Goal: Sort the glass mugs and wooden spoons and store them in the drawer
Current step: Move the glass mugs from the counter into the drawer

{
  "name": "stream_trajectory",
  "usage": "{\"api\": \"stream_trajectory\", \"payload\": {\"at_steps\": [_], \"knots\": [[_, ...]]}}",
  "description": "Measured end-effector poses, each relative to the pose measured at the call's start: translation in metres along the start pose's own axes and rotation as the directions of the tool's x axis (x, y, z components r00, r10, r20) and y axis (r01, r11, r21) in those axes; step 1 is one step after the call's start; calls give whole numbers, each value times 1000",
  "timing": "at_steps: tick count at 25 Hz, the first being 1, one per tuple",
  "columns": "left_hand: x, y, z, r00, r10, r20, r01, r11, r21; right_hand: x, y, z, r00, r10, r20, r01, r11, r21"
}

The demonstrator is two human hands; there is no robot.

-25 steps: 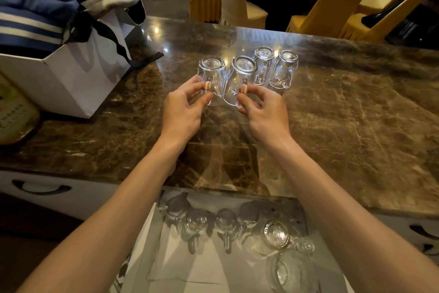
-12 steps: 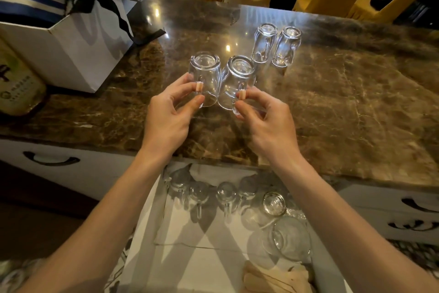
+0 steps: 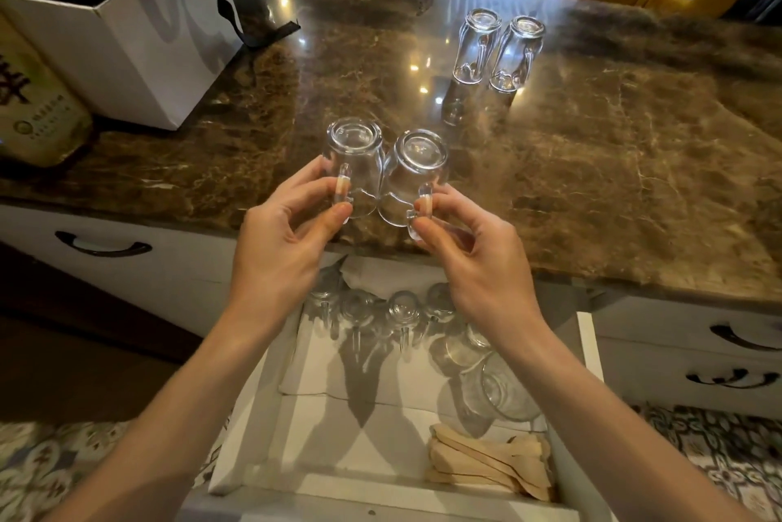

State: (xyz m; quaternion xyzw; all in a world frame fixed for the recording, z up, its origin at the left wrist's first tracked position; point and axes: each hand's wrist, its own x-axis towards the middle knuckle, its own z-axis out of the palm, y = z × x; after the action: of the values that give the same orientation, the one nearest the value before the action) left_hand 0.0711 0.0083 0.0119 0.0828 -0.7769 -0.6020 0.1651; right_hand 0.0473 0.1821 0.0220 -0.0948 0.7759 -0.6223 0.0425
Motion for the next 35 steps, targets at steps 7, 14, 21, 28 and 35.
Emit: {"api": "stream_trajectory", "payload": {"at_steps": [7, 14, 21, 28, 35], "knots": [[-59, -8, -13, 996, -79, 31, 79, 997, -16, -52, 16, -3, 995, 32, 92, -34, 999, 19], [-89, -21, -18, 981, -194, 23, 195, 980, -29, -74, 33, 4, 983, 93, 157, -101, 994, 44], [-116, -51, -22, 934, -348, 83, 348, 937, 14, -101, 68, 16, 947, 248, 205, -256, 966, 15], [-119, -76, -19, 852, -502, 150, 501, 864, 48, -106, 89, 32, 889, 415, 194, -422, 906, -3], [-100, -103, -11, 805, -548, 228, 526, 836, 155, -87, 106, 38, 839, 516, 171, -517, 855, -43]]}}
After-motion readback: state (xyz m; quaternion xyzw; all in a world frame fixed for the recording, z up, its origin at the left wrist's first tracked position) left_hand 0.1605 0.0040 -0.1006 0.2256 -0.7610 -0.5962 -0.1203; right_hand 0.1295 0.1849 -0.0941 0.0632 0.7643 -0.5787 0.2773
